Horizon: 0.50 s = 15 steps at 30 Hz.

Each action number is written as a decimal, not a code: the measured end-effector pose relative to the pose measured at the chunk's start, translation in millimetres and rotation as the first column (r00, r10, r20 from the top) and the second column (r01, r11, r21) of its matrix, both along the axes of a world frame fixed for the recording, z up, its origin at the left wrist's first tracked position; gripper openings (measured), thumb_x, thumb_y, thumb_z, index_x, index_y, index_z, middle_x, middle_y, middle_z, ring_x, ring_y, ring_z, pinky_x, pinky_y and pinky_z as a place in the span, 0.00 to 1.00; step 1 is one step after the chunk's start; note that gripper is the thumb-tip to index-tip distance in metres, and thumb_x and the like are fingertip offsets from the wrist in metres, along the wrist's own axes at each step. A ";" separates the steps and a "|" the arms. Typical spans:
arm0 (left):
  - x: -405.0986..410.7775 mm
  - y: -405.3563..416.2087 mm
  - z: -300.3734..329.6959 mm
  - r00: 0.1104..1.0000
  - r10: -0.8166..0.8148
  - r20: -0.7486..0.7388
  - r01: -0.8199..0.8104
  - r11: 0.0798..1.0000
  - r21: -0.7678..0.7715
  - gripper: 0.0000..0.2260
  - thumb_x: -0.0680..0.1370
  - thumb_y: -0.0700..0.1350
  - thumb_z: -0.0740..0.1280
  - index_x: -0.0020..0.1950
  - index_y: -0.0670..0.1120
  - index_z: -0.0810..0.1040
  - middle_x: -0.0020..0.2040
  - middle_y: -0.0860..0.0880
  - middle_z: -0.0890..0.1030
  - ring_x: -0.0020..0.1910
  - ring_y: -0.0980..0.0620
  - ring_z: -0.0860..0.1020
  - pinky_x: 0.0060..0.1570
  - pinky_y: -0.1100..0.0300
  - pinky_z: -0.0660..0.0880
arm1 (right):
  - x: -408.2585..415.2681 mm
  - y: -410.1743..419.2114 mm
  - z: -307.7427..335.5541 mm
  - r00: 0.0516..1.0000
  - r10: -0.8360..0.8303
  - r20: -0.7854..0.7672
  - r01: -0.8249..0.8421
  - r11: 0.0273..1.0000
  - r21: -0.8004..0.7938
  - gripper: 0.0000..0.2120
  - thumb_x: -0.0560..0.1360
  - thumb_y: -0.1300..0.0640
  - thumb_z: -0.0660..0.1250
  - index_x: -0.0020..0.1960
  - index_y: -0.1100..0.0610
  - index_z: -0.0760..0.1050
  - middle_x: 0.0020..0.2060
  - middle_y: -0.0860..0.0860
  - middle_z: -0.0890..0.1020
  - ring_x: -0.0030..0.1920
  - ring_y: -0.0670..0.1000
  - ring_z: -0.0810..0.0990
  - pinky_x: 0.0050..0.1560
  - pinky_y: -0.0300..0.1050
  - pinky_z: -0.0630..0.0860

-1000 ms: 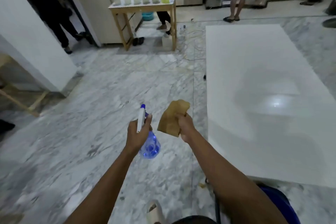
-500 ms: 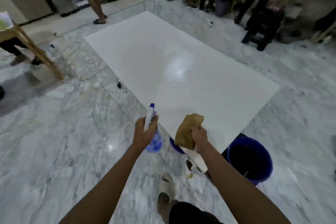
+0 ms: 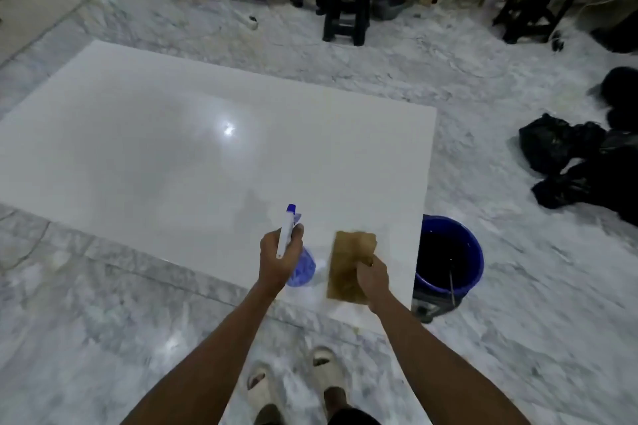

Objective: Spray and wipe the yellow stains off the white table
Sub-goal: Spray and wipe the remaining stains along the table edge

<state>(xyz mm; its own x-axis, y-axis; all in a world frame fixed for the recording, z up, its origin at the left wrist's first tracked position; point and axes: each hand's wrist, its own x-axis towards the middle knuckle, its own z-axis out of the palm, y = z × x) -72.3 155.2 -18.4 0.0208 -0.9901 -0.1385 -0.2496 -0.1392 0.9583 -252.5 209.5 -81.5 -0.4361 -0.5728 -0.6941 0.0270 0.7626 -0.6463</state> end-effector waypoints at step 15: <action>33.9 -27.9 -11.2 0.935 -0.350 0.054 0.353 0.931 -0.089 0.09 0.76 0.43 0.77 0.50 0.45 0.79 0.40 0.49 0.83 0.38 0.58 0.81 0.45 0.64 0.77 | 38.2 30.7 -0.6 0.845 0.159 -0.510 -0.061 0.977 0.203 0.26 0.78 0.60 0.64 0.74 0.60 0.61 0.66 0.60 0.69 0.66 0.61 0.70 0.60 0.54 0.73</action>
